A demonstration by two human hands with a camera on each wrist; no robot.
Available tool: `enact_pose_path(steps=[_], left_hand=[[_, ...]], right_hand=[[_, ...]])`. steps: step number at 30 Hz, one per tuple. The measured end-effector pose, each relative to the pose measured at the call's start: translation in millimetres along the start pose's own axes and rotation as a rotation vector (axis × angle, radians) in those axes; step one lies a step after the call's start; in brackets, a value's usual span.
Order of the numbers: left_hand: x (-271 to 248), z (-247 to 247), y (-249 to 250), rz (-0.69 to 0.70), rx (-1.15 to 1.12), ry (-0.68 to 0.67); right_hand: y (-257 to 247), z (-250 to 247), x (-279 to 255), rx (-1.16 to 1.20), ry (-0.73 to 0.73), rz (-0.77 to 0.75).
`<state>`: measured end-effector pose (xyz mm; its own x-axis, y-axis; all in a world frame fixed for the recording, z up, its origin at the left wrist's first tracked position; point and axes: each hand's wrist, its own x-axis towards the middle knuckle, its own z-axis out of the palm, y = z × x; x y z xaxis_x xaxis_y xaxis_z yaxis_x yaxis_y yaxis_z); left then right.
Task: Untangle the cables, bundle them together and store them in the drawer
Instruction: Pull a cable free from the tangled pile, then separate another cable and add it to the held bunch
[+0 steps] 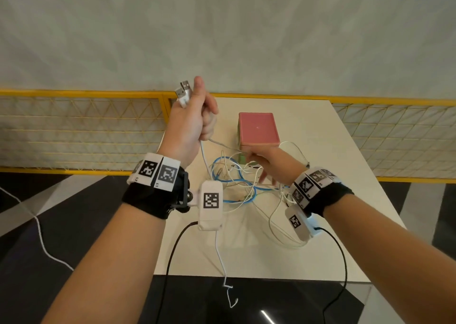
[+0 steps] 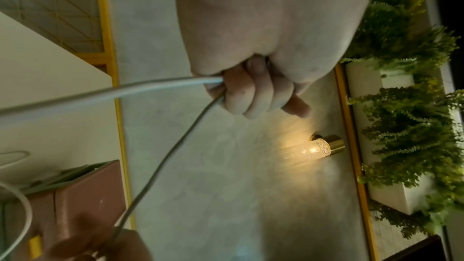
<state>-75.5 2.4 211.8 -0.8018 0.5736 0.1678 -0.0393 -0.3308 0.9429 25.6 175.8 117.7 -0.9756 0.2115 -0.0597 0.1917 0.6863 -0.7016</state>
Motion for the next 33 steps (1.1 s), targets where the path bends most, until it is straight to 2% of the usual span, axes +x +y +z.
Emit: enact_pose_path(steps=[3,7,9,14,20,23,25,27,30,33], left_hand=[[0,2,0,0.012,0.025,-0.003],[-1,10,6,0.032,-0.013,-0.044],[-2,14,8,0.044,-0.045,-0.07],[-4,22,15,0.069,-0.078,-0.107],[-6,23,23,0.112,-0.088,-0.089],[-6,21,26,0.136,-0.071,-0.075],[-4,17,26,0.137,0.046,-0.09],[-3,11,21,0.116,0.329,-0.151],[-4,9,-1,0.019,0.811,-0.281],[-7,16,-38,-0.131,1.024,-0.34]], right_hand=[[-1,-2,5,0.032,0.101,0.004],[-1,2,5,-0.125,0.256,-0.225],[1,7,2,-0.058,0.215,-0.293],[6,20,-3,0.14,0.091,-0.242],[9,20,-8,0.182,0.196,-0.216],[7,16,-12,0.26,0.175,-0.192],[4,12,-18,0.272,0.152,-0.11],[-2,7,-23,0.221,0.186,-0.056],[-11,3,-29,0.261,0.288,-0.085],[-17,5,-30,0.321,0.358,-0.125]])
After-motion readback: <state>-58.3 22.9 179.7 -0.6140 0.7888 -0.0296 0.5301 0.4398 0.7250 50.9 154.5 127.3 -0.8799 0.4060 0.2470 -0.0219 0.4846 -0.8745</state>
